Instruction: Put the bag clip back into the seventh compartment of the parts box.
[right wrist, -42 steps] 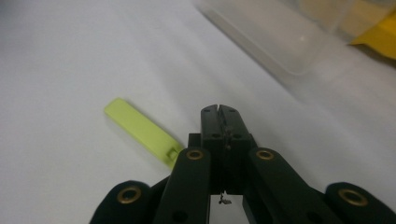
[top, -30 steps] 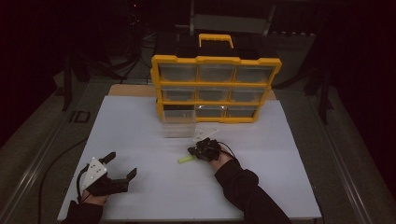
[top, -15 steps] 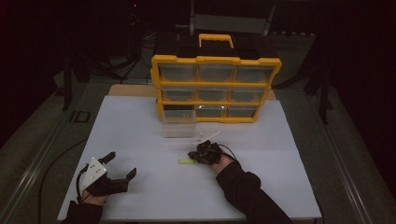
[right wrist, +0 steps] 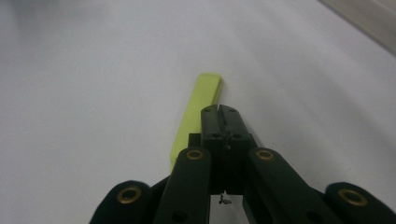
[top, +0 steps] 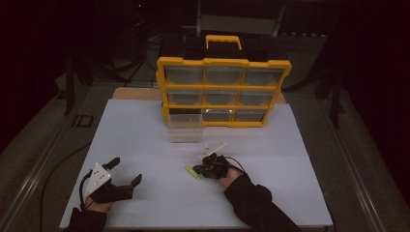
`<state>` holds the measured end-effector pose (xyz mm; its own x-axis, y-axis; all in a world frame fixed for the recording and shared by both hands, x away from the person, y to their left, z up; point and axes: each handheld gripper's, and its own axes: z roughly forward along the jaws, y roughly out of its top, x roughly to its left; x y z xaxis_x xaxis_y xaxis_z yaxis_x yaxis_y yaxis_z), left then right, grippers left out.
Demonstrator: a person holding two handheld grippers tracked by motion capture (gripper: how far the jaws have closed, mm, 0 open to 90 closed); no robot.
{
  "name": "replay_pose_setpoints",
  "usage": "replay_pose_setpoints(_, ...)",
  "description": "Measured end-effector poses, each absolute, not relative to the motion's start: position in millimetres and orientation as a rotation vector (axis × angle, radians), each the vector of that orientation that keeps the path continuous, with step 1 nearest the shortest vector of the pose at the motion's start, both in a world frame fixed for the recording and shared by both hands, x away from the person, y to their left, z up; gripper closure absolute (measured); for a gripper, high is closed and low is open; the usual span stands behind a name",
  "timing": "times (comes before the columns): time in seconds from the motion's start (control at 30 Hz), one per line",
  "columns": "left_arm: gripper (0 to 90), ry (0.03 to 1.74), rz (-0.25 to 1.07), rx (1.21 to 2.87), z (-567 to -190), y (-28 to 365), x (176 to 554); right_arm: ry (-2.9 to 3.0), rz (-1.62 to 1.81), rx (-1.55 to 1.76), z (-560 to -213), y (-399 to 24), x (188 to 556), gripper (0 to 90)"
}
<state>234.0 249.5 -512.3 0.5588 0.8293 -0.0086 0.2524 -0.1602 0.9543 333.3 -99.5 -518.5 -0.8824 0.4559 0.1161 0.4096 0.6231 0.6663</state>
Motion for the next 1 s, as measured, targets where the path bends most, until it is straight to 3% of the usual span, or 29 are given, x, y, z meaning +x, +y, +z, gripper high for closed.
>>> replay_pose_setpoints(0.17, 1.4, 0.911, 0.66, 1.699, -512.0, 249.9, 233.8, 2.746, 1.099, 0.781, -515.6, -101.1, 333.2, 87.0)
replay_pose_setpoints(0.4, 1.4, 0.91, 0.657, 1.699, -512.4, 249.4, 234.1, 2.706, 1.111, 0.869, -505.7, -109.1, 331.1, 58.8)
replay_pose_setpoints(0.6, 1.4, 0.909, 0.659, 1.698, -512.1, 249.7, 233.9, 2.679, 1.128, 0.946, -497.5, -107.9, 324.1, 22.1)
replay_pose_setpoints(0.7, 1.4, 0.908, 0.66, 1.697, -512.0, 250.1, 233.9, 2.663, 1.111, 0.981, -491.3, -104.4, 319.5, 11.9)
replay_pose_setpoints(1.0, 1.4, 0.907, 0.666, 1.695, -511.2, 249.9, 233.0, 2.653, 1.118, 0.941, -462.3, -85.9, 305.9, 8.0)
